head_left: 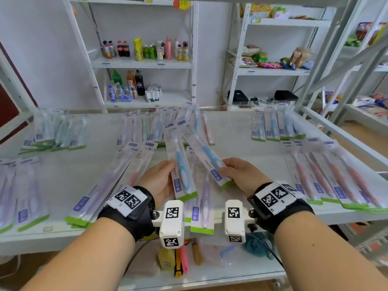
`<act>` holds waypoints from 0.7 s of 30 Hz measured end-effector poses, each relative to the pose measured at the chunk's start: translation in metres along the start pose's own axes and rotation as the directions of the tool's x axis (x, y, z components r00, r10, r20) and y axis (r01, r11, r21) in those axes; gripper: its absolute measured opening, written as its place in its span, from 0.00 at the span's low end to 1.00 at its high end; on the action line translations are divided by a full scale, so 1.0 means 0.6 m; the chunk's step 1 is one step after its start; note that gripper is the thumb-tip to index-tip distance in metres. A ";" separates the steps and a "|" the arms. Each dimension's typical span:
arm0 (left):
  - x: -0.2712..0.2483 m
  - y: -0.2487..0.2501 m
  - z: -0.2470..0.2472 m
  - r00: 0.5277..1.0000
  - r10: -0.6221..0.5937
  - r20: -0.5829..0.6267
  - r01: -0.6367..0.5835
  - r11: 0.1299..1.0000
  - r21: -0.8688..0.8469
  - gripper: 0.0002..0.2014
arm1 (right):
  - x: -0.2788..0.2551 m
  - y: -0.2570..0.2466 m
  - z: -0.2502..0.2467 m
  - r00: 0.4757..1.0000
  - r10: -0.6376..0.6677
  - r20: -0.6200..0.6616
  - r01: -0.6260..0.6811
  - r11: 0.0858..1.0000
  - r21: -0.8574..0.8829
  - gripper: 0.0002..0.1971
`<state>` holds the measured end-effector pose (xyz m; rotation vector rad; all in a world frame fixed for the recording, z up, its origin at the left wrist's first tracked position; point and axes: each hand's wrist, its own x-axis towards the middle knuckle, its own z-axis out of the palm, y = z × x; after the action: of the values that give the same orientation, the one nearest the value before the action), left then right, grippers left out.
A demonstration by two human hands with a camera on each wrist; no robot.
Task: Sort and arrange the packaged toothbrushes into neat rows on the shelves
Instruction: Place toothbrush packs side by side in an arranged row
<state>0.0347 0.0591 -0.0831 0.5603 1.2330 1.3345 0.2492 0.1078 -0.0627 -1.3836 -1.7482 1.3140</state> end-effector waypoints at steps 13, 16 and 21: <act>0.022 0.056 0.034 0.998 0.066 0.020 -0.068 0.986 0.154 0.13 | 0.025 -0.009 -0.085 0.986 0.076 -0.149 -0.004 0.900 0.435 0.03; 0.044 0.090 0.093 0.993 0.089 0.082 -0.105 0.969 0.223 0.15 | 0.053 -0.014 -0.155 0.952 0.125 -0.279 0.007 0.903 0.429 0.04; 0.085 0.092 0.214 0.993 0.120 0.009 -0.114 0.913 0.391 0.16 | 0.104 -0.004 -0.268 0.889 0.170 -0.425 -0.073 0.970 0.234 0.05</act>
<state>0.1151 0.1601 -0.0094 0.9198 1.5114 1.1941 0.3663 0.2229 -0.0092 -1.5414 -1.1987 1.0989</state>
